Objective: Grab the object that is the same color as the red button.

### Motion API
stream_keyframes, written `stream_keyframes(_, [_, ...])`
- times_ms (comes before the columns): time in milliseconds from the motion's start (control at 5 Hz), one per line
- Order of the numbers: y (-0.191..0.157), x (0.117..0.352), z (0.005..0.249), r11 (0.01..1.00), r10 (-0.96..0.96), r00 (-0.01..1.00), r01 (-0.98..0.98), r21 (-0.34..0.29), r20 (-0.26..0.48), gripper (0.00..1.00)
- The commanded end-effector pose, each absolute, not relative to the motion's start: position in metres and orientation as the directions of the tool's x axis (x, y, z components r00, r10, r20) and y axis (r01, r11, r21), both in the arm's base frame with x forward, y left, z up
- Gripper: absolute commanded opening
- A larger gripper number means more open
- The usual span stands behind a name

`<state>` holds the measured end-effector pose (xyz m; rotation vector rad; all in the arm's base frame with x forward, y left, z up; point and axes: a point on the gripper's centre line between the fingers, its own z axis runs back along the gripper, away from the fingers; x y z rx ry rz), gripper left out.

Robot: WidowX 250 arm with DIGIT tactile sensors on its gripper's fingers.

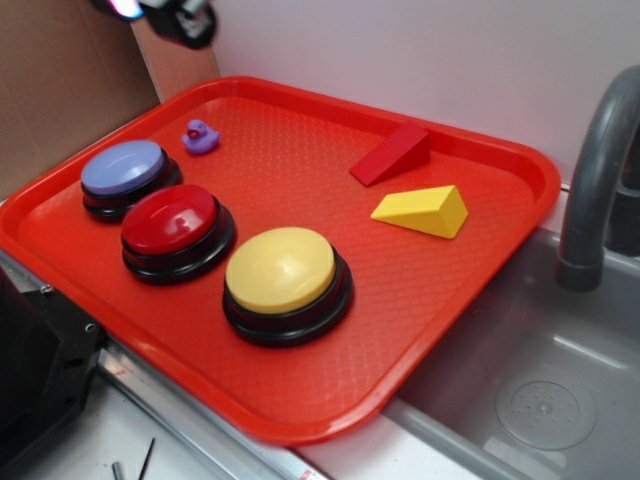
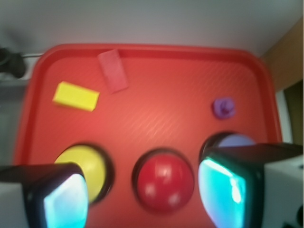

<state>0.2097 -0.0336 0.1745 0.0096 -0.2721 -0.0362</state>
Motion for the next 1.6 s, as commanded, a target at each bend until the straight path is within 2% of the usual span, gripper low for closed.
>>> stream_keyframes(0, [-0.048, 0.278, 0.13, 0.997, -0.075, 0.956, 0.082, -0.013, 0.282, 1.0])
stream_keyframes(200, [-0.049, 0.3, 0.108, 0.992, -0.087, 0.958, 0.109, -0.063, 0.274, 1.0])
stream_keyframes(400, [-0.053, 0.328, 0.081, 0.99, -0.091, 0.965, 0.113, -0.08, 0.245, 1.0])
stream_keyframes(600, [-0.057, 0.343, 0.059, 0.995, -0.08, 0.975, 0.092, -0.045, 0.209, 1.0])
stream_keyframes(1000, [-0.068, 0.348, 0.035, 0.99, -0.124, 0.975, 0.134, -0.041, 0.184, 1.0])
stream_keyframes(1200, [-0.072, 0.344, 0.033, 0.989, -0.132, 0.973, 0.142, -0.039, 0.188, 1.0])
stream_keyframes(1400, [-0.073, 0.342, 0.032, 0.992, -0.121, 0.973, 0.126, -0.017, 0.198, 0.0])
